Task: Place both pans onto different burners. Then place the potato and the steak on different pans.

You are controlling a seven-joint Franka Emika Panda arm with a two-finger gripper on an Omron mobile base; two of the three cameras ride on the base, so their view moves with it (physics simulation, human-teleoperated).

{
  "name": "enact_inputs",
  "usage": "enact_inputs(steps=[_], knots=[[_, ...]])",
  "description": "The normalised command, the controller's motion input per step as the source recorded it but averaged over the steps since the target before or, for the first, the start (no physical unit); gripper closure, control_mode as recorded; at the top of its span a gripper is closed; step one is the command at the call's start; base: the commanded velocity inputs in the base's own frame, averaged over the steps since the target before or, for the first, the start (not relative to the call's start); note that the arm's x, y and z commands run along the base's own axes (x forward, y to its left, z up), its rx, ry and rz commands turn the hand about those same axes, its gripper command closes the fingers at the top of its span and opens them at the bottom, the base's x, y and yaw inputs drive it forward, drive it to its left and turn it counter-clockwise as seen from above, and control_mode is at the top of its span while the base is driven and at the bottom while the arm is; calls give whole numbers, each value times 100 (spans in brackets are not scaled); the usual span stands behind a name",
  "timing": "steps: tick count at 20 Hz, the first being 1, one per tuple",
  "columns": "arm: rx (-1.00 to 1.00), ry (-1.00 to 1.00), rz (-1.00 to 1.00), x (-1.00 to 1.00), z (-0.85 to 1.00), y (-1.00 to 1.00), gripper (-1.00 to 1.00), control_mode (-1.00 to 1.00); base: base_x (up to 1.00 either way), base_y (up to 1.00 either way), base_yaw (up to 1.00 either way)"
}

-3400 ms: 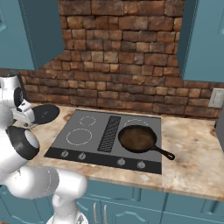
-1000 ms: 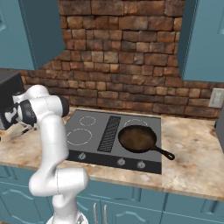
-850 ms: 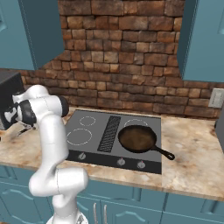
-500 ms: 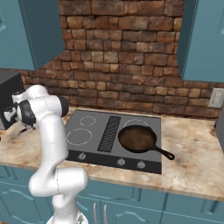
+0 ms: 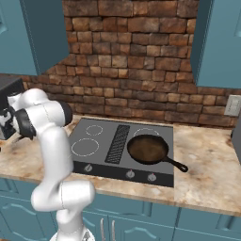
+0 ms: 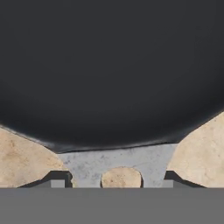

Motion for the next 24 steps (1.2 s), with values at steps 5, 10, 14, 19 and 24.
enact_inputs(steps=[5,10,14,19,24], knots=[[4,0,-2,-17,11,-80,100,-100,0,0,0],[8,0,-9,-22,7,-83,100,-100,0,0,0],[8,0,-23,-21,0,-67,100,-100,0,0,0],[2,0,-34,-1,0,-60,100,-100,0,0,0],[0,0,-29,0,0,-37,100,-100,0,0,0]])
